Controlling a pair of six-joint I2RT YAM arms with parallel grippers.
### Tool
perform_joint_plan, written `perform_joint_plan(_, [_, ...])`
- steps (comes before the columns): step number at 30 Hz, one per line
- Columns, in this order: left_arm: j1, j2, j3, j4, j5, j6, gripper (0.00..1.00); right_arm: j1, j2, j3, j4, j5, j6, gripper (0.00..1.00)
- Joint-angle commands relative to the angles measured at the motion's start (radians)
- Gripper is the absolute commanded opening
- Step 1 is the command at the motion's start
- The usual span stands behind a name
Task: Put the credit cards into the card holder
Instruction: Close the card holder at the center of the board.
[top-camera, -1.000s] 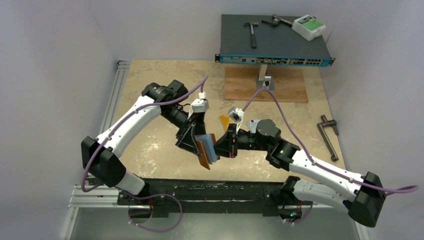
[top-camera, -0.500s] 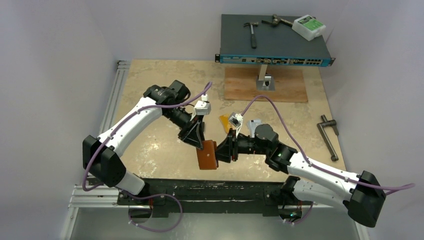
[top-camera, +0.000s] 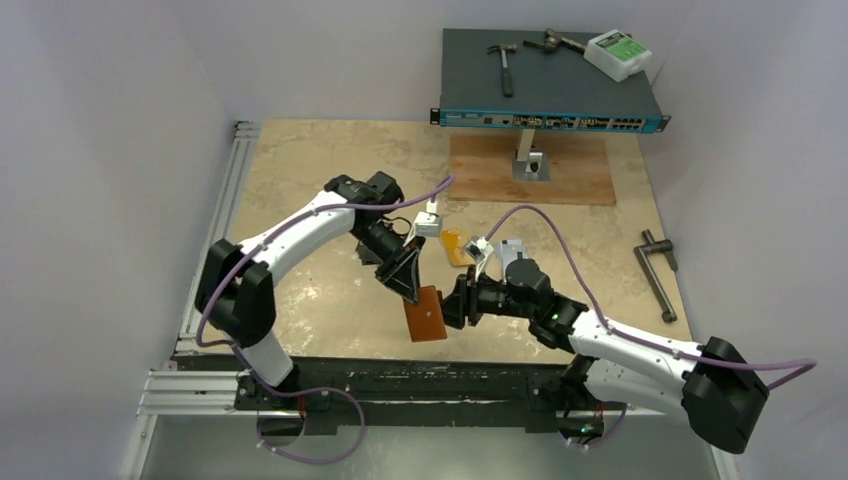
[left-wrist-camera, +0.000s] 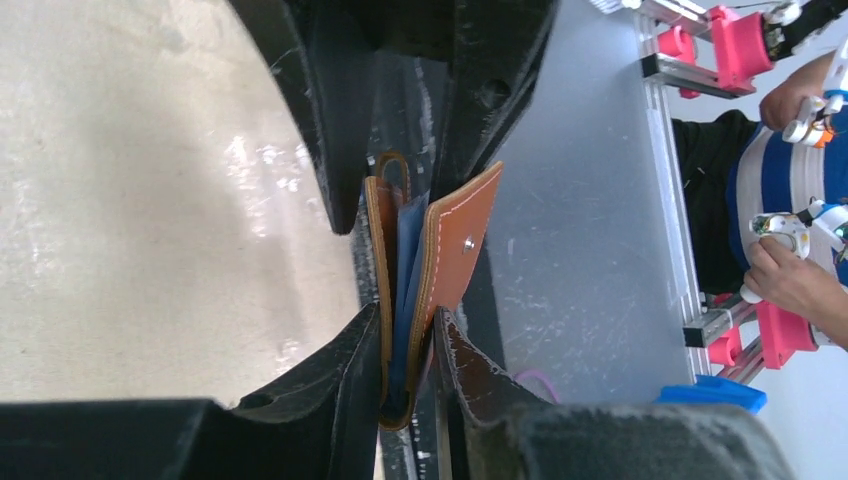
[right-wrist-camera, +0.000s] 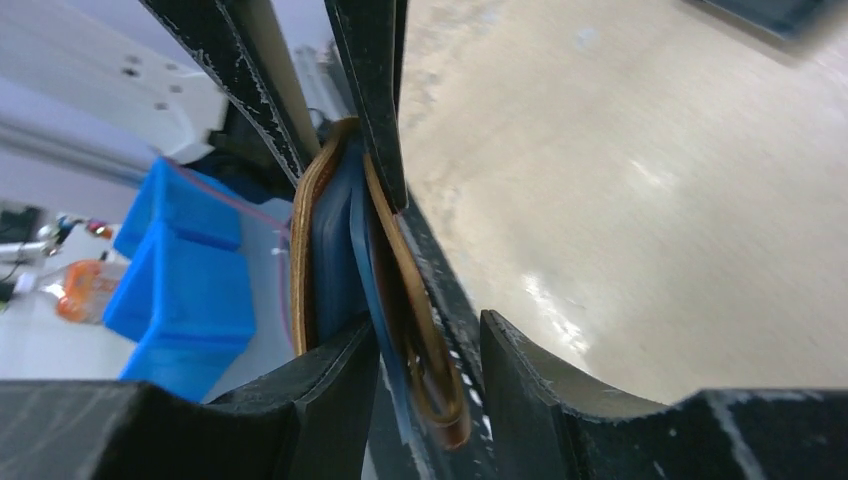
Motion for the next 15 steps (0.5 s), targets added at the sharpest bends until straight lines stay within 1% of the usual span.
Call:
perform_joint_plan(1, [-0.011, 0.115, 0.002, 0.180, -0.119, 0.011, 0.19, -0.018, 0.010, -0.049, 0.053, 0.060, 0.027, 0.43])
perform_joint_plan(4, [-0.021, 0.214, 0.047, 0.190, -0.180, 0.035, 0.21, -0.025, 0.025, -0.082, 0.038, 0.112, 0.042, 0.45])
perform_joint_plan(6, [-0.025, 0.270, 0.089, 0.199, -0.216, 0.021, 0.24, -0.027, 0.047, -0.095, 0.033, 0.130, 0.049, 0.46])
perform_joint_plan(7, [-0.029, 0.293, 0.107, 0.208, -0.233, 0.018, 0.26, -0.026, 0.059, -0.101, 0.033, 0.133, 0.050, 0.47])
perform_joint_plan(9, [-0.044, 0.312, 0.123, 0.243, -0.298, -0.007, 0.36, -0.026, 0.085, -0.104, 0.018, 0.139, 0.049, 0.47])
perform_joint_plan(10, [-0.048, 0.319, 0.133, 0.247, -0.323, -0.016, 0.42, -0.026, 0.092, -0.104, 0.003, 0.145, 0.047, 0.47])
perform_joint_plan(11, [-0.050, 0.320, 0.142, 0.249, -0.339, -0.028, 0.53, -0.026, 0.098, -0.105, -0.015, 0.156, 0.046, 0.48])
perform_joint_plan(13, [-0.049, 0.298, 0.130, 0.273, -0.364, -0.051, 0.66, -0.026, 0.104, -0.103, -0.062, 0.185, 0.038, 0.50])
perform_joint_plan(14, [-0.049, 0.280, 0.111, 0.290, -0.378, -0.058, 0.81, -0.026, 0.103, -0.098, -0.091, 0.212, 0.032, 0.51])
perform_joint_plan(15, [-0.049, 0.255, 0.091, 0.307, -0.393, -0.061, 0.93, -0.026, 0.103, -0.094, -0.120, 0.241, 0.028, 0.51])
